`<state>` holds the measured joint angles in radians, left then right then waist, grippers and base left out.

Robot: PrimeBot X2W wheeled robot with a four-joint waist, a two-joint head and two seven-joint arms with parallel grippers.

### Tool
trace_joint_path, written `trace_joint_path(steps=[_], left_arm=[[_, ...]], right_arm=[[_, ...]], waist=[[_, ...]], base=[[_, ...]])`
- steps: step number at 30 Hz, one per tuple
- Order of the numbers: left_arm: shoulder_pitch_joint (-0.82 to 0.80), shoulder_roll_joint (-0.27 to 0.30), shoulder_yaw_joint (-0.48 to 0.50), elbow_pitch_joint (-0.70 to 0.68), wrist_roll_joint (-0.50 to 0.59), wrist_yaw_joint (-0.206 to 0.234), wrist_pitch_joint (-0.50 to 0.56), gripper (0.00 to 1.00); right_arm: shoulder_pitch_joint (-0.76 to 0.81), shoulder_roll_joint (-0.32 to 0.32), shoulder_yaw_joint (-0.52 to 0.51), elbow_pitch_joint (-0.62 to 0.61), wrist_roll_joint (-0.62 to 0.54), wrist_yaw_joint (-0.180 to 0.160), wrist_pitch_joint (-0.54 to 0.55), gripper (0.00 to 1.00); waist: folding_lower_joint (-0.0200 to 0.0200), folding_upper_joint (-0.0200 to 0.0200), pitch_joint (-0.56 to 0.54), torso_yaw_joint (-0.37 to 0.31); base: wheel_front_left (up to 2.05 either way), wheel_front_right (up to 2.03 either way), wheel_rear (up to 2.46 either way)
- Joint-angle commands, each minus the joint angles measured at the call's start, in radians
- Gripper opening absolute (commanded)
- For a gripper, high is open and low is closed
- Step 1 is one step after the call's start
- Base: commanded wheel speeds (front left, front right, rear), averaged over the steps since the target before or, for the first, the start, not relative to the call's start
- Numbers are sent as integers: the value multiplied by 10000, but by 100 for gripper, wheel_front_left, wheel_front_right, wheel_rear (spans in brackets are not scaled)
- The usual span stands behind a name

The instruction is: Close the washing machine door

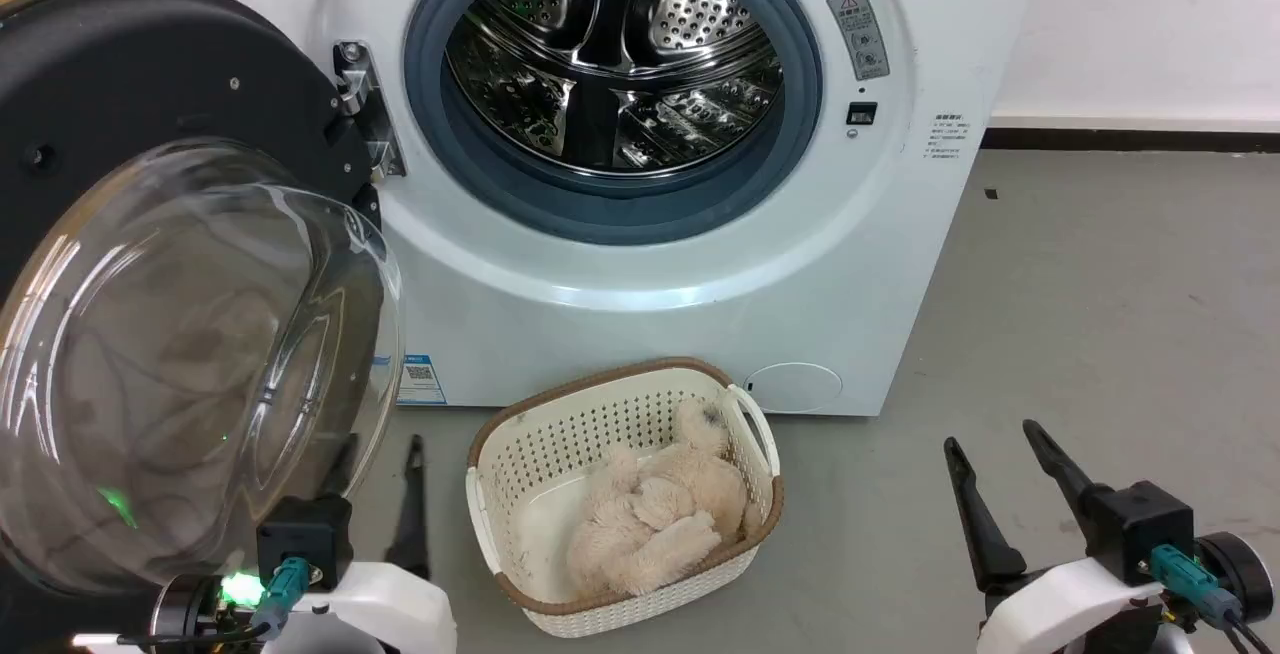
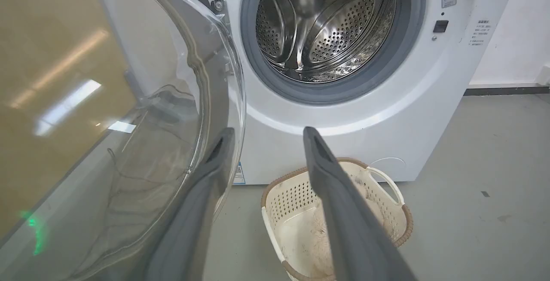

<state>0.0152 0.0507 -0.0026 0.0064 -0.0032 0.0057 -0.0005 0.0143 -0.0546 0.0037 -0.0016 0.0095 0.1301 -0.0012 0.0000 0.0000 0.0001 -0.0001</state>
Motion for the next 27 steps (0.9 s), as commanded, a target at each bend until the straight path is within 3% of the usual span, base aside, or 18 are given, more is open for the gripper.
trace_joint_path(steps=[1,27], left_arm=[[14,0,-1,20,-24,12,-82,100],[177,8,-24,84,-161,135,-646,100]], right_arm=[[6,1,10,33,44,0,-75,100],[48,11,355,225,397,1,-640,100]], waist=[[0,0,2,3],[0,0,-71,639]], base=[[0,0,0],[0,0,0]])
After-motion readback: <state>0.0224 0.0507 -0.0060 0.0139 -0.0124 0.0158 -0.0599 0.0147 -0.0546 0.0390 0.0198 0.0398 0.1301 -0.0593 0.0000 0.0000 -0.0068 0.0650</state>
